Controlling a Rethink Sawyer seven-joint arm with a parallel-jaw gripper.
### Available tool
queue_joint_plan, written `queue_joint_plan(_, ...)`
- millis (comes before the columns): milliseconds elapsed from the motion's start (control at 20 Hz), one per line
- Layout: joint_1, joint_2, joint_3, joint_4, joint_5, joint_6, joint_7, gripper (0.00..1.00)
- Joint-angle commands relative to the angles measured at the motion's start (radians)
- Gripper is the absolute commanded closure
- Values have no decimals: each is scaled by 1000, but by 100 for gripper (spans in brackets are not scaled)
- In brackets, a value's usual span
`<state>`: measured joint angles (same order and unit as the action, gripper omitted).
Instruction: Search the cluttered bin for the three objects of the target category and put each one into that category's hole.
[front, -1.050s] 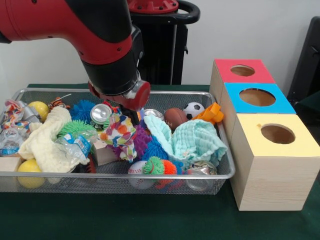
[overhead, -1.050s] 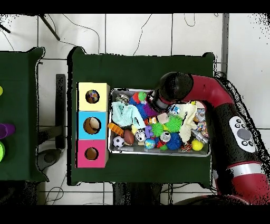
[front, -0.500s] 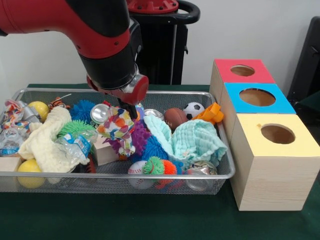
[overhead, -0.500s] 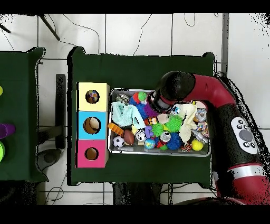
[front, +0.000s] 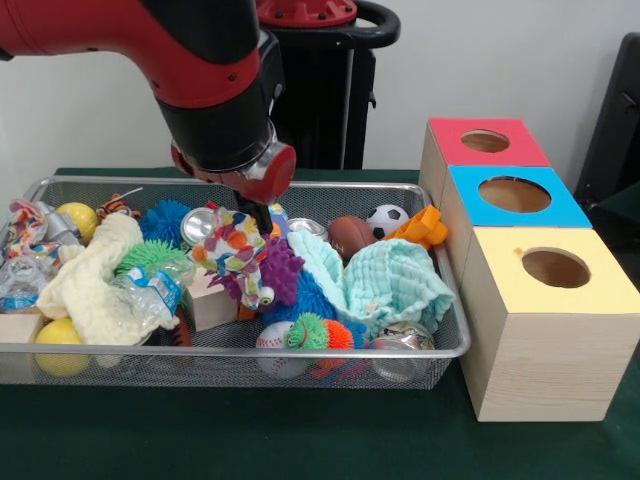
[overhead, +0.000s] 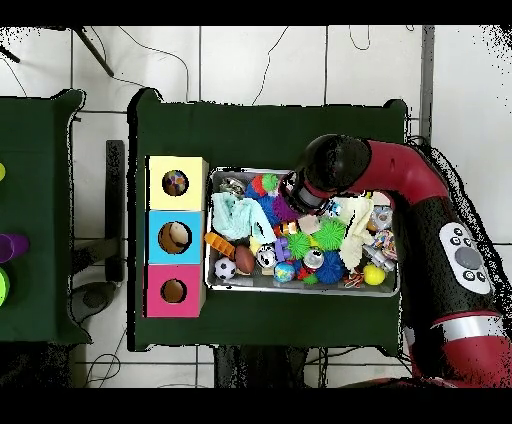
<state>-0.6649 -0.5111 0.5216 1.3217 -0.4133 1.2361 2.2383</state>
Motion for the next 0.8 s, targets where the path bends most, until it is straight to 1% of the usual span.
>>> queue_joint_plan(50, 22, 16, -39, 57, -6, -75, -7, 100)
queue_joint_plan(300, 32, 2, -53, 70, -4, -87, 8, 100)
queue_joint_plan(350, 33, 2, -53, 69, -5, -84, -1, 100)
queue_joint_plan(500, 39, -22, -61, 93, -1, -101, 11, 100)
queue_joint_plan(650, 40, -64, -61, 154, 18, -118, 22, 100)
queue_joint_plan(800, 39, -84, -62, 182, 31, -121, 22, 100)
